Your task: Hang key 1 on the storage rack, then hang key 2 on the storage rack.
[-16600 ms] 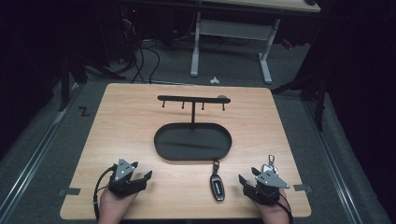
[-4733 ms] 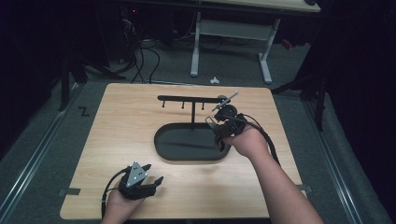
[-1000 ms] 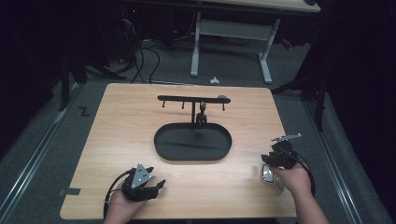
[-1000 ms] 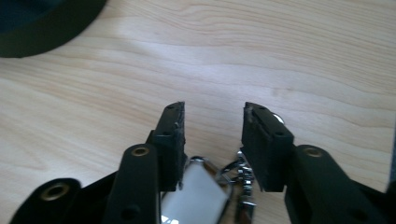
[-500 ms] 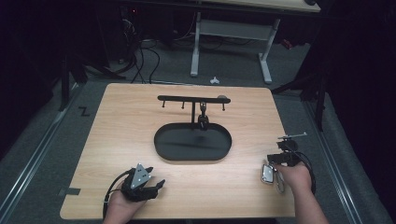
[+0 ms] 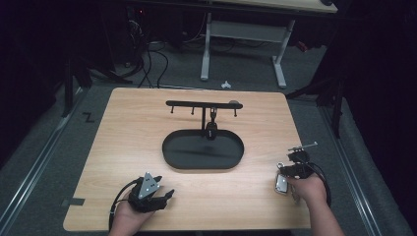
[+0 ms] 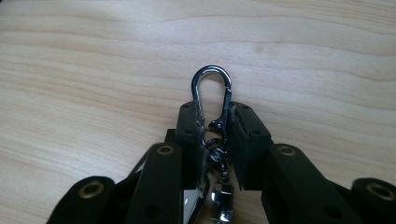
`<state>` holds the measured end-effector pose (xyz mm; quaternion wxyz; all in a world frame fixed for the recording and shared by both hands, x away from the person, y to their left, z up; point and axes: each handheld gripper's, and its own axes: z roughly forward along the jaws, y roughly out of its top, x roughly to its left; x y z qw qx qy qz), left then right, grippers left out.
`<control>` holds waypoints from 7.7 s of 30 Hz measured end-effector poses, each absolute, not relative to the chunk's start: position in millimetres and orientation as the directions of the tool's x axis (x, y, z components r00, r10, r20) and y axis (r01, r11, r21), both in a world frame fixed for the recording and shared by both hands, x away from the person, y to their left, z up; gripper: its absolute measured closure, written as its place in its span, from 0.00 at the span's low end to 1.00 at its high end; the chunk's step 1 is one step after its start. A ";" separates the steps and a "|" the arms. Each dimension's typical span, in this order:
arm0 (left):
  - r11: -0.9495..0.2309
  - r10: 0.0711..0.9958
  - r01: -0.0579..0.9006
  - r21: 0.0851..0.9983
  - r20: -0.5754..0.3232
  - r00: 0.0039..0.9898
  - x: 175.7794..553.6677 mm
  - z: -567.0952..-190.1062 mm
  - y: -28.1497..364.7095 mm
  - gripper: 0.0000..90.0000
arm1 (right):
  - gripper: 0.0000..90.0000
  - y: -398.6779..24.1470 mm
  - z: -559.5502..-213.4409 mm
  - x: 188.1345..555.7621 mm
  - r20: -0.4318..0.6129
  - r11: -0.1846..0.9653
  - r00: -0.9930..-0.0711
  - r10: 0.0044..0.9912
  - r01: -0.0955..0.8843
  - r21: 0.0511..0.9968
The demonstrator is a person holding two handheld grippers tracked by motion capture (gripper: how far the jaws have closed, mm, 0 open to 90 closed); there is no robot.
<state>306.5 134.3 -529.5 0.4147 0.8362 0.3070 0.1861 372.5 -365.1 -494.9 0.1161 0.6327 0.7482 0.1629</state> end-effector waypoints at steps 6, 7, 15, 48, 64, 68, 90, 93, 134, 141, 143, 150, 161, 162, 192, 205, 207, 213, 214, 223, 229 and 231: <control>-0.468 0.667 0.358 0.808 0.057 0.743 306.2 -529.4 134.5 0.38 | 0.84 -353.0 -495.4 371.8 -0.020 0.211 -0.223 0.975 0.889 0.407; -0.468 0.667 0.358 0.808 0.057 0.743 306.2 -529.3 134.6 0.38 | 0.84 -351.6 -495.5 372.0 -0.022 0.215 -0.226 0.974 0.887 0.408; -0.464 0.668 0.360 0.810 0.053 0.742 306.6 -529.4 135.4 0.38 | 0.95 -345.6 -492.5 372.1 -0.041 0.230 -0.236 0.971 0.872 0.433; -0.485 0.655 0.358 0.798 0.060 0.754 307.2 -530.5 133.2 0.39 | 0.94 -323.3 -492.9 368.1 -0.079 0.317 -0.316 0.946 0.836 0.448; -0.486 0.654 0.358 0.797 0.059 0.754 307.2 -531.1 132.9 0.39 | 0.87 -330.9 -490.1 373.8 -0.045 0.269 -0.280 0.959 0.847 0.457; -0.490 0.651 0.359 0.795 0.060 0.756 307.2 -531.4 132.5 0.39 | 0.68 -328.7 -493.2 376.1 -0.044 0.275 -0.285 0.958 0.856 0.438; -0.481 0.654 0.359 0.800 0.054 0.755 307.1 -531.1 133.5 0.39 | 0.84 -328.5 -495.5 380.6 -0.010 0.288 -0.313 0.950 0.862 0.417; -0.479 0.653 0.358 0.801 0.053 0.756 307.1 -531.1 133.4 0.39 | 0.84 -328.8 -494.6 380.2 -0.002 0.282 -0.311 0.951 0.862 0.422; -0.466 0.655 0.360 0.808 0.042 0.755 307.1 -529.2 134.8 0.39 | 0.96 -322.9 -459.4 376.9 0.004 0.322 -0.352 0.936 0.861 0.393; -0.462 0.656 0.350 0.815 0.048 0.753 306.2 -528.5 133.8 0.39 | 0.96 -318.6 -429.8 371.0 0.002 0.333 -0.370 0.929 0.837 0.434; -0.459 0.657 0.350 0.817 0.047 0.753 306.2 -528.4 133.9 0.39 | 0.96 -317.0 -421.8 370.1 0.000 0.336 -0.376 0.927 0.828 0.448; -0.450 0.658 0.345 0.824 0.045 0.752 306.0 -527.7 134.3 0.38 | 0.96 -308.0 -399.6 368.9 -0.003 0.343 -0.391 0.920 0.804 0.485; -0.438 0.658 0.338 0.833 0.041 0.752 305.3 -526.8 134.9 0.37 | 0.96 -289.1 -388.0 374.3 0.003 0.369 -0.429 0.903 0.780 0.505; -0.435 0.659 0.335 0.836 0.042 0.751 305.3 -526.7 135.0 0.37 | 0.96 -287.3 -387.4 374.9 0.006 0.369 -0.431 0.902 0.779 0.507; -0.420 0.677 0.337 0.843 0.043 0.735 298.4 -526.6 151.1 0.37 | 0.96 -233.4 -355.0 404.7 0.005 0.423 -0.520 0.854 0.699 0.577; -0.440 0.670 0.333 0.834 0.057 0.740 296.0 -527.1 152.0 0.37 | 0.96 -215.0 -341.7 422.5 -0.005 0.437 -0.538 0.843 0.678 0.591; -0.435 0.675 0.339 0.834 0.054 0.736 295.9 -527.3 155.3 0.37 | 0.96 -213.4 -340.1 425.0 -0.001 0.433 -0.536 0.844 0.680 0.592; -0.412 0.686 0.347 0.843 0.037 0.726 296.4 -525.6 158.0 0.37 | 0.96 -210.0 -337.1 433.1 -0.004 0.433 -0.537 0.843 0.675 0.598; -0.416 0.685 0.342 0.843 0.043 0.727 295.7 -525.7 156.9 0.37 | 0.96 -209.6 -337.1 434.4 -0.006 0.435 -0.539 0.842 0.674 0.598; -0.432 0.679 0.341 0.835 0.052 0.732 294.7 -526.0 154.7 0.37 | 0.96 -217.4 -341.3 444.4 0.013 0.408 -0.519 0.855 0.688 0.601; -0.434 0.677 0.341 0.834 0.053 0.734 294.3 -526.0 154.8 0.37 | 0.95 -217.0 -345.1 449.3 -0.004 0.403 -0.508 0.861 0.678 0.615; -0.434 0.677 0.341 0.834 0.052 0.734 294.4 -525.9 154.9 0.37 | 0.95 -216.7 -346.9 450.9 -0.016 0.408 -0.508 0.861 0.673 0.617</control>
